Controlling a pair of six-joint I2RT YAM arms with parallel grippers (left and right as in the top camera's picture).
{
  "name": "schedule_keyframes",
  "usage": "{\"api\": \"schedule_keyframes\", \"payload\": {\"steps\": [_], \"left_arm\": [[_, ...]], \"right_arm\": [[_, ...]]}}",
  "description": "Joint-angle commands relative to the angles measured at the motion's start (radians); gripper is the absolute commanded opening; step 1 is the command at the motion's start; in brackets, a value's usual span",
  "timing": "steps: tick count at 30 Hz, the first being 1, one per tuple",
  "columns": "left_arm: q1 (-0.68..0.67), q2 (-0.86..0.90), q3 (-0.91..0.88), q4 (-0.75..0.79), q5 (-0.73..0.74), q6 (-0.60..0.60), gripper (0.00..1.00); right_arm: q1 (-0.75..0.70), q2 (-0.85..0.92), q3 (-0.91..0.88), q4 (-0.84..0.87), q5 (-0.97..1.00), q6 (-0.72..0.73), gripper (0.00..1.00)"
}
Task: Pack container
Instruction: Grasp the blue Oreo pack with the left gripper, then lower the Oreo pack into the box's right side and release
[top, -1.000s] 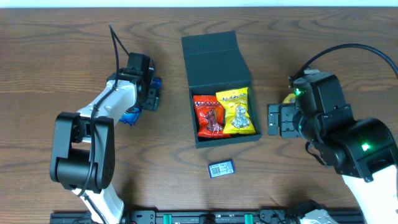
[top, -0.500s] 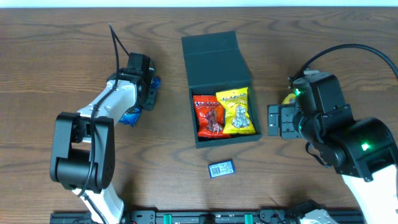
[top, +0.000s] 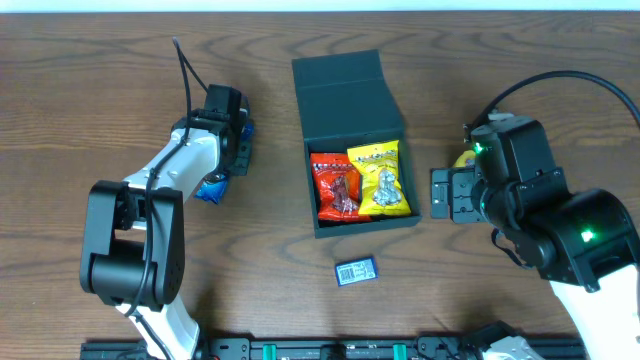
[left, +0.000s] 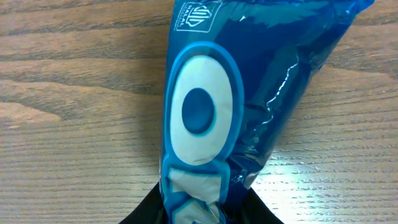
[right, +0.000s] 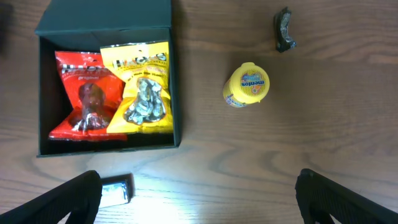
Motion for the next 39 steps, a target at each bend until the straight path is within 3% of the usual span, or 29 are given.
{"api": "schedule_keyframes", "payload": {"steps": [1,4,10,21,27,32,39], "left_arm": [[0.007,0.011,0.000,-0.006,0.005,-0.035,0.15],[0.007,0.011,0.002,-0.008,0.005,-0.076,0.06],[0.007,0.009,0.036,-0.064,0.080,-0.105,0.06],[0.004,-0.016,0.307,-0.374,0.293,-0.131,0.06],[-0.029,-0.102,0.428,-0.487,0.487,-0.160,0.06],[-0.118,-0.182,0.438,-0.462,0.715,-0.311,0.06],[-0.358,-0.206,0.438,-0.374,0.534,-0.525,0.06]], "right_arm": [[0.006,-0.002,0.003,-0.001,0.022,-0.018,0.99],[0.006,-0.007,0.003,0.000,0.028,-0.018,0.99],[0.006,-0.013,0.003,-0.001,0.052,-0.018,0.99],[-0.031,-0.013,0.003,0.002,0.052,-0.018,0.99],[-0.079,-0.013,0.003,-0.002,0.078,-0.019,0.99],[-0.126,-0.013,0.003,-0.003,0.077,-0.018,0.99],[-0.152,-0.013,0.003,-0.014,0.077,-0.019,0.99]]}}
